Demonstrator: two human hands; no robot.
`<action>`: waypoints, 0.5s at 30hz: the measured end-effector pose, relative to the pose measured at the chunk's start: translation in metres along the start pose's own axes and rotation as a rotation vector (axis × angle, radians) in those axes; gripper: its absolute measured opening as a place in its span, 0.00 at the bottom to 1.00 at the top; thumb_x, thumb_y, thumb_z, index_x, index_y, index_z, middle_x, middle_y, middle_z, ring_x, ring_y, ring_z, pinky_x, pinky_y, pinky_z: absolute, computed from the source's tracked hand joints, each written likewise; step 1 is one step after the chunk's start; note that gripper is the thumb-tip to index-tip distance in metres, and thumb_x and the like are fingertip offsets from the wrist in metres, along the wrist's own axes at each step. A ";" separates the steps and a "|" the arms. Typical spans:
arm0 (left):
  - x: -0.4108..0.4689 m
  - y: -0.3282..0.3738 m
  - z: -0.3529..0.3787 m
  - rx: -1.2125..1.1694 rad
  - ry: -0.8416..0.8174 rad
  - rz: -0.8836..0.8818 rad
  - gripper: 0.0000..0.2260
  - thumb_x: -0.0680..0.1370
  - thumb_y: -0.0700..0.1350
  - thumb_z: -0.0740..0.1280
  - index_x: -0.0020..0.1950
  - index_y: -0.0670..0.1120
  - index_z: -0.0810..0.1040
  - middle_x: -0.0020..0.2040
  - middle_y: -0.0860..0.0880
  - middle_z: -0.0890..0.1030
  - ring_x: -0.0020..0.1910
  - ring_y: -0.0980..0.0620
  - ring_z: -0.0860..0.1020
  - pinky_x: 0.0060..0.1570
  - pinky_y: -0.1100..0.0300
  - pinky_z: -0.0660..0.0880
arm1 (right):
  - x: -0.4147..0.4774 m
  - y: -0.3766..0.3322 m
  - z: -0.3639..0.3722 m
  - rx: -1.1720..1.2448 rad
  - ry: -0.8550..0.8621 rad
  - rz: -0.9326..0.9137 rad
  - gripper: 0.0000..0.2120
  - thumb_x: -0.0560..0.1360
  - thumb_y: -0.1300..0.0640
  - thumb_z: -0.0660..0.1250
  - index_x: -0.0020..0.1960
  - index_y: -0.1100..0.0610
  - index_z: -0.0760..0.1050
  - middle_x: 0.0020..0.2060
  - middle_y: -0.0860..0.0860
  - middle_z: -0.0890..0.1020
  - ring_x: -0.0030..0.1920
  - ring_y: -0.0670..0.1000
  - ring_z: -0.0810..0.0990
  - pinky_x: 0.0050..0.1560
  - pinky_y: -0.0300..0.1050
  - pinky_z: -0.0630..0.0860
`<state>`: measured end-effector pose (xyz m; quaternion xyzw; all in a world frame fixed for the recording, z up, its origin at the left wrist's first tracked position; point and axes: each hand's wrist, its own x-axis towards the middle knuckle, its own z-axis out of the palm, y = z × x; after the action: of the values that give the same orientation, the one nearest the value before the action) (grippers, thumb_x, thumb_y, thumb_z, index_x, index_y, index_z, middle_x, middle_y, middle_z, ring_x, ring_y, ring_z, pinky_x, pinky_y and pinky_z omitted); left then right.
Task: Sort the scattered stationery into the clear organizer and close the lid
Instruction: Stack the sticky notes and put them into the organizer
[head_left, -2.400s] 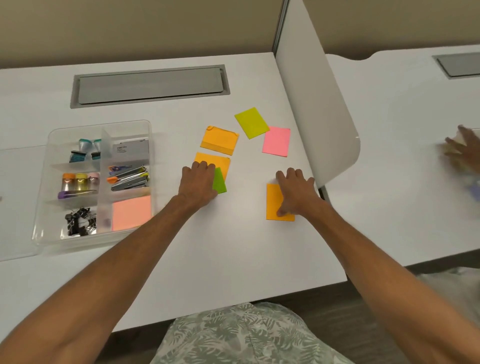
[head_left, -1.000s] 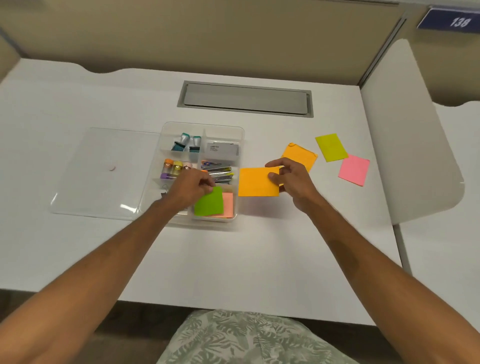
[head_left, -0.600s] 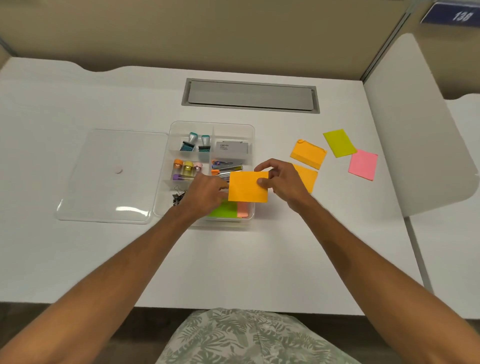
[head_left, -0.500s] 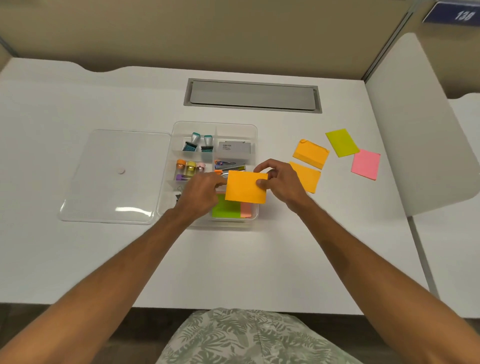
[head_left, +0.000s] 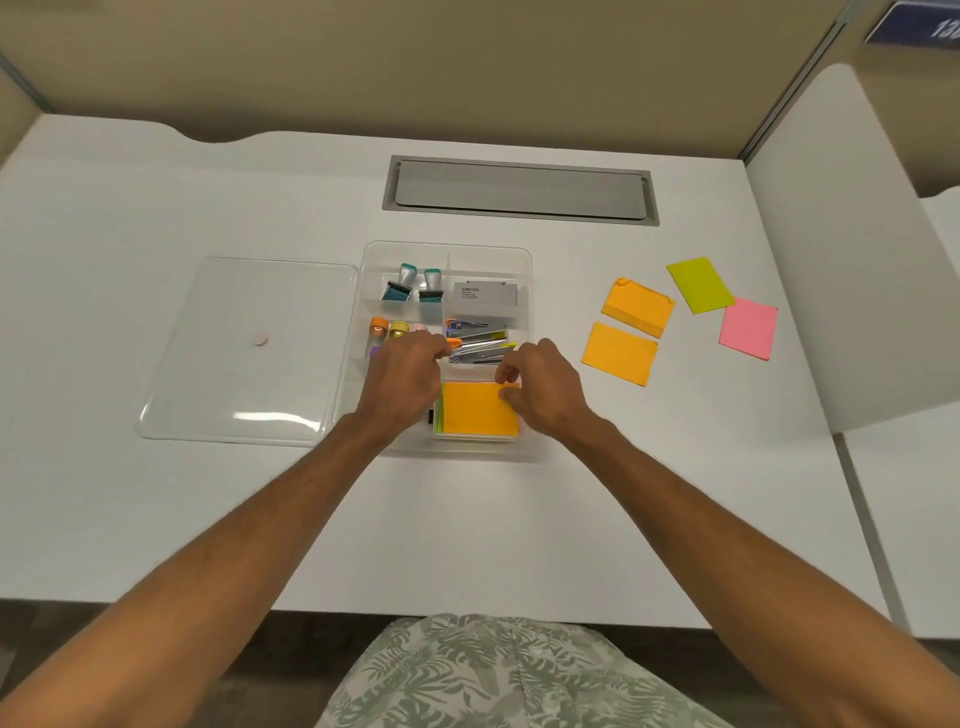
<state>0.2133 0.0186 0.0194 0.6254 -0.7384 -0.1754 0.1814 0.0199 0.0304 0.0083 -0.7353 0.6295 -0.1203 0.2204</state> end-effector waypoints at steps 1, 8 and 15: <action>0.001 0.002 0.001 0.007 -0.007 -0.002 0.13 0.78 0.35 0.65 0.60 0.44 0.81 0.56 0.45 0.83 0.54 0.46 0.80 0.56 0.52 0.77 | 0.000 0.000 0.001 -0.032 0.011 -0.013 0.08 0.72 0.60 0.72 0.51 0.54 0.81 0.49 0.51 0.81 0.53 0.52 0.73 0.42 0.44 0.68; 0.008 0.021 0.008 0.014 0.046 0.074 0.09 0.76 0.36 0.66 0.54 0.43 0.82 0.49 0.45 0.84 0.46 0.46 0.80 0.46 0.51 0.79 | -0.008 0.011 -0.004 0.106 0.114 -0.045 0.11 0.75 0.58 0.68 0.57 0.55 0.79 0.50 0.52 0.80 0.54 0.53 0.73 0.47 0.47 0.71; 0.028 0.064 0.028 0.000 0.023 0.171 0.09 0.77 0.37 0.64 0.54 0.43 0.82 0.52 0.46 0.83 0.51 0.46 0.79 0.49 0.53 0.75 | -0.020 0.071 -0.039 0.161 0.168 0.050 0.11 0.75 0.59 0.67 0.57 0.57 0.79 0.48 0.53 0.81 0.51 0.54 0.75 0.49 0.48 0.71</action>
<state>0.1402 0.0022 0.0273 0.5621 -0.7869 -0.1523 0.2042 -0.0635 0.0350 0.0100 -0.6865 0.6523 -0.2260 0.2284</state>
